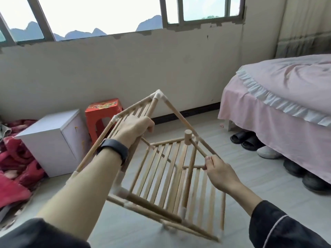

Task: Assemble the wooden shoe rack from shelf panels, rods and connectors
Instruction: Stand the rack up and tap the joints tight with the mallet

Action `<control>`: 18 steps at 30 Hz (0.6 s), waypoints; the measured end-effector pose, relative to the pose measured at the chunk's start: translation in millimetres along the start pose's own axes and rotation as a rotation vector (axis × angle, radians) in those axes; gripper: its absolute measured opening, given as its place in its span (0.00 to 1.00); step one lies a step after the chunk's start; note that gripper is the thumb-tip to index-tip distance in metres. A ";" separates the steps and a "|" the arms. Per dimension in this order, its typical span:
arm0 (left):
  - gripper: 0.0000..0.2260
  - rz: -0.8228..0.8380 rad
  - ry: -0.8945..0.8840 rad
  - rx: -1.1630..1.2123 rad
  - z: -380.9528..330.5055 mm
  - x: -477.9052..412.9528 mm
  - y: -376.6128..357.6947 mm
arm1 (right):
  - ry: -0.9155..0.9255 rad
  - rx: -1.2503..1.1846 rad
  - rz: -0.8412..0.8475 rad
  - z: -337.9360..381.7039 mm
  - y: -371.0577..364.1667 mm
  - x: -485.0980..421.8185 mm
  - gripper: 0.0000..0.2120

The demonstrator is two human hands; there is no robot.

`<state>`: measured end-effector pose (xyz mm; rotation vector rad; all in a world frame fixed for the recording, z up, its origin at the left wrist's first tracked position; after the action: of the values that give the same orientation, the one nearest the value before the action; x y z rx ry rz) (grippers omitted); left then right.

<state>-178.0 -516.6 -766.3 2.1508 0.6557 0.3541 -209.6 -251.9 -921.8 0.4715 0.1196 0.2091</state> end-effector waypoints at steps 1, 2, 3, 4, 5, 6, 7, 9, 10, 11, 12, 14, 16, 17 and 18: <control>0.22 0.007 0.024 0.097 6.2 -1.7 3.1 | -0.004 -0.005 0.032 -2.0 -4.0 -0.5 0.18; 0.22 0.018 0.058 0.186 15.1 -3.4 3.3 | -0.008 -0.011 0.065 -4.5 -8.1 -0.6 0.17; 0.23 0.027 0.095 0.259 26.4 -5.2 0.3 | -0.007 -0.006 0.091 -7.4 -11.7 -0.6 0.17; 0.22 0.033 0.131 0.324 39.2 -7.0 -6.3 | -0.005 0.008 0.115 -10.7 -14.6 -0.6 0.16; 0.20 0.040 0.167 0.384 53.2 -8.6 -15.8 | -0.008 0.018 0.138 -14.0 -16.9 -0.7 0.15; 0.19 0.050 0.204 0.442 67.7 -10.2 -28.0 | -0.015 0.018 0.157 -18.2 -19.1 -0.8 0.15; 0.18 0.066 0.246 0.494 82.3 -11.8 -41.7 | -0.026 0.011 0.169 -23.2 -21.0 -1.2 0.15; 0.17 0.103 0.333 0.577 110.0 -17.4 -69.8 | -0.043 0.037 0.170 -33.5 -24.9 -1.9 0.16; 0.16 0.125 0.370 0.600 123.3 -21.8 -82.8 | -0.038 0.076 0.165 -38.2 -26.7 -2.8 0.16; 0.15 0.157 0.402 0.611 136.3 -25.8 -95.4 | -0.023 0.117 0.164 -42.4 -28.2 -3.3 0.16; 0.13 0.194 0.427 0.618 149.0 -30.2 -107.0 | 0.002 0.155 0.164 -45.5 -29.0 -3.6 0.16; 0.08 0.262 0.451 0.643 172.3 -41.2 -127.5 | 0.091 0.214 0.148 -49.3 -27.1 -3.8 0.14; 0.07 0.291 0.467 0.699 192.1 -53.7 -144.3 | 0.213 0.181 0.146 -50.8 -21.1 -0.8 0.11; 0.06 0.293 0.485 0.723 201.5 -60.2 -151.4 | 0.268 0.124 0.164 -51.5 -18.0 2.9 0.10; 0.06 0.293 0.506 0.739 210.8 -66.7 -158.0 | 0.315 0.066 0.185 -51.9 -15.7 8.1 0.09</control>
<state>-187.8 -609.7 -1021.5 2.9064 0.8381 0.9550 -207.4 -241.0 -975.5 0.5130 0.3922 0.4622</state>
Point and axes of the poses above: each hand's wrist, its own x-axis away from the middle knuckle, its own y-axis out of the back of the hand, z = x × y, the point moved 1 cm from there along -x, towards the middle knuckle, and after that the axes turned 14 degrees about -x, right-handed, at the moved point
